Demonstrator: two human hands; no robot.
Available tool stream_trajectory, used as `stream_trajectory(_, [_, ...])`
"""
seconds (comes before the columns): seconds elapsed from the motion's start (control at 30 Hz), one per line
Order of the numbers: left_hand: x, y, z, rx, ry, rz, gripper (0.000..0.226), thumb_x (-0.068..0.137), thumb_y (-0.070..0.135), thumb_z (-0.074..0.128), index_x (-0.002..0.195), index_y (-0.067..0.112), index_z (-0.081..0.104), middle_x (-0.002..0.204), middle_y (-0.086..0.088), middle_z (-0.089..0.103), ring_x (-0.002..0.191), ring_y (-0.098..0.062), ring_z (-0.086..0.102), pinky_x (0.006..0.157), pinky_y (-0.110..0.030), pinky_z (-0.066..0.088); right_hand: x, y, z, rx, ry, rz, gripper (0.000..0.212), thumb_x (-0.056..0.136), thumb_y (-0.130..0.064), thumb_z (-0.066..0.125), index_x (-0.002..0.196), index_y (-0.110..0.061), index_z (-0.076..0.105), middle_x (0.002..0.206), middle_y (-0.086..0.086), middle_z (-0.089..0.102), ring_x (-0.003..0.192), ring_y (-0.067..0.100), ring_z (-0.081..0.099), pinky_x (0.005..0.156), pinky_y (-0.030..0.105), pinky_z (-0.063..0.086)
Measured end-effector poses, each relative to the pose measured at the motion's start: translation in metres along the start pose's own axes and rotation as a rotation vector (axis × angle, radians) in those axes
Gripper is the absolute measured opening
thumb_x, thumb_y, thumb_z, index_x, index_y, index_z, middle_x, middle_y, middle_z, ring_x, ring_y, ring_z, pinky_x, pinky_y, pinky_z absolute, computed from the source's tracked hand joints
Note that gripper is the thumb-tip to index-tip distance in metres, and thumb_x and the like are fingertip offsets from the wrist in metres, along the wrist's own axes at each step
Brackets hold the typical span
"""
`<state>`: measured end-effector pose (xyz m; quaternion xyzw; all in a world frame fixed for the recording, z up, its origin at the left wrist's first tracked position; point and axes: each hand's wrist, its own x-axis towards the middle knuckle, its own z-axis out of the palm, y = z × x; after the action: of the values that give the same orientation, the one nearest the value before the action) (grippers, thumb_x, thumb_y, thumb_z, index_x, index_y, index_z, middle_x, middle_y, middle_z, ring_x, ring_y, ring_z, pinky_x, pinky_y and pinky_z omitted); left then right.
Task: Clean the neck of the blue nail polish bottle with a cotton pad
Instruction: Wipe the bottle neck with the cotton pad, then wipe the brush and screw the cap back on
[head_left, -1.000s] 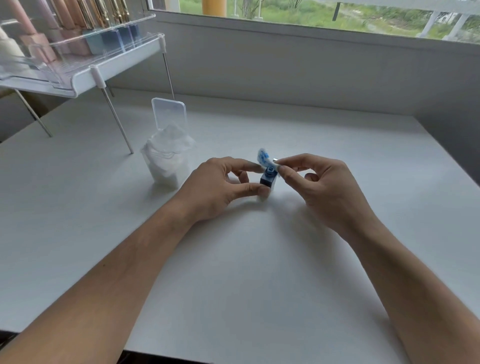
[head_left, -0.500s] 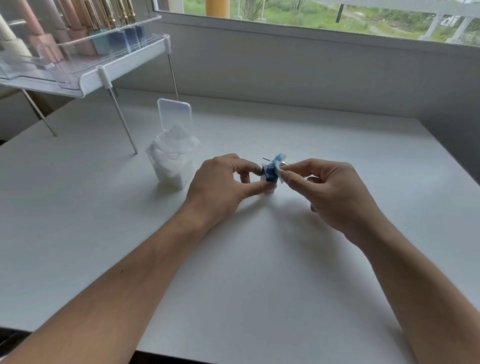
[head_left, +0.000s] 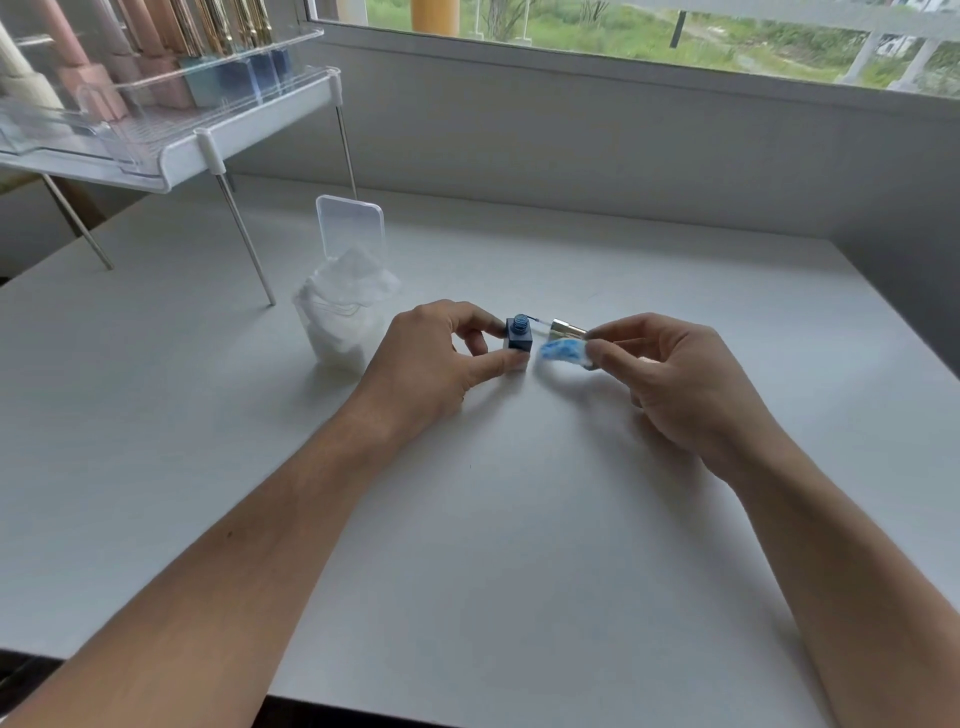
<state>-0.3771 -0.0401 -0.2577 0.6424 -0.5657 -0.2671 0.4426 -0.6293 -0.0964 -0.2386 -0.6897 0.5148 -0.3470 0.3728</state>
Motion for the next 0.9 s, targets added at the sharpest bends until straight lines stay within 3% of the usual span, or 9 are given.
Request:
stream_trajectory(0.17, [-0.001,0.001,-0.002,-0.014,-0.029,-0.014,0.032,0.085,0.047,0.095,0.112,0.034,0.083,0.086,0.009,0.069,0.045,-0.005,0.049,0.047,-0.02,0.042,0.001,0.004,0.002,-0.264,0.051,-0.097,0.004,0.098,-0.035,0.081,0.096,-0.036,0.084,0.098,-0.013,0.079,0.048,0.001,0.052,0.046,0.012,0.037])
stream_trajectory(0.3, [0.0,-0.001,-0.002,0.016,-0.061,-0.019,0.039,0.085,0.047,0.096,0.119,0.038,0.079,0.093,0.01,0.07,0.048,-0.001,0.051,0.046,-0.021,0.042,0.002,0.006,0.003,-0.314,0.06,-0.16,0.006,0.099,-0.035,0.079,0.103,-0.037,0.083,0.102,-0.011,0.077,0.059,-0.003,0.057,0.051,0.011,0.041])
stream_trajectory(0.4, [0.002,-0.002,-0.002,0.003,-0.07,-0.023,0.041,0.084,0.047,0.096,0.12,0.042,0.078,0.093,0.011,0.068,0.049,-0.002,0.051,0.045,-0.021,0.042,0.01,0.009,0.002,-0.333,0.126,-0.207,0.014,0.102,-0.039,0.076,0.114,-0.036,0.082,0.109,-0.013,0.076,0.077,-0.012,0.058,0.064,0.006,0.041])
stream_trajectory(0.47, [0.003,-0.003,-0.002,-0.014,-0.068,-0.028,0.037,0.085,0.047,0.096,0.117,0.045,0.079,0.093,0.012,0.067,0.049,-0.001,0.05,0.045,-0.019,0.04,0.017,0.01,0.003,-0.337,0.123,-0.219,0.019,0.103,-0.042,0.075,0.121,-0.037,0.081,0.116,-0.013,0.073,0.08,-0.007,0.053,0.072,0.01,0.038])
stream_trajectory(0.57, [0.004,-0.004,-0.002,-0.036,-0.064,-0.03,0.032,0.085,0.048,0.095,0.114,0.045,0.081,0.09,0.012,0.065,0.049,0.0,0.05,0.048,-0.017,0.037,0.026,0.012,0.003,-0.333,0.073,-0.162,0.02,0.102,-0.046,0.076,0.12,-0.042,0.082,0.116,-0.016,0.069,0.082,0.002,0.047,0.072,0.017,0.036])
stream_trajectory(0.7, [0.003,-0.004,0.0,-0.059,-0.046,-0.034,0.029,0.083,0.049,0.096,0.109,0.045,0.082,0.101,0.012,0.067,0.051,0.0,0.053,0.046,-0.017,0.038,0.033,0.014,-0.001,-0.289,0.045,-0.118,0.015,0.099,-0.049,0.08,0.112,-0.043,0.085,0.098,-0.02,0.064,0.072,-0.006,0.051,0.064,0.016,0.032])
stream_trajectory(0.77, [0.003,-0.003,0.0,-0.066,-0.044,-0.038,0.029,0.082,0.05,0.097,0.107,0.046,0.082,0.109,0.016,0.07,0.059,-0.001,0.059,0.046,-0.018,0.042,0.034,0.016,-0.003,-0.246,0.029,-0.105,0.014,0.099,-0.048,0.081,0.109,-0.041,0.086,0.084,-0.028,0.066,0.067,0.0,0.049,0.062,0.018,0.031])
stream_trajectory(0.83, [0.002,-0.002,0.0,-0.067,-0.047,-0.051,0.029,0.084,0.046,0.096,0.108,0.043,0.08,0.097,0.028,0.074,0.055,-0.008,0.06,0.046,-0.019,0.043,0.033,0.016,-0.005,-0.169,0.003,-0.097,0.008,0.1,-0.044,0.081,0.106,-0.039,0.084,0.072,-0.039,0.067,0.064,0.008,0.045,0.061,0.025,0.036])
stream_trajectory(0.9, [0.0,0.001,-0.002,-0.078,-0.046,-0.066,0.026,0.089,0.038,0.095,0.109,0.035,0.078,0.076,0.037,0.073,0.042,-0.012,0.055,0.046,-0.022,0.044,0.031,0.013,-0.009,-0.08,0.01,-0.117,0.006,0.099,-0.041,0.082,0.104,-0.038,0.084,0.09,-0.033,0.079,0.067,0.018,0.057,0.064,0.03,0.046])
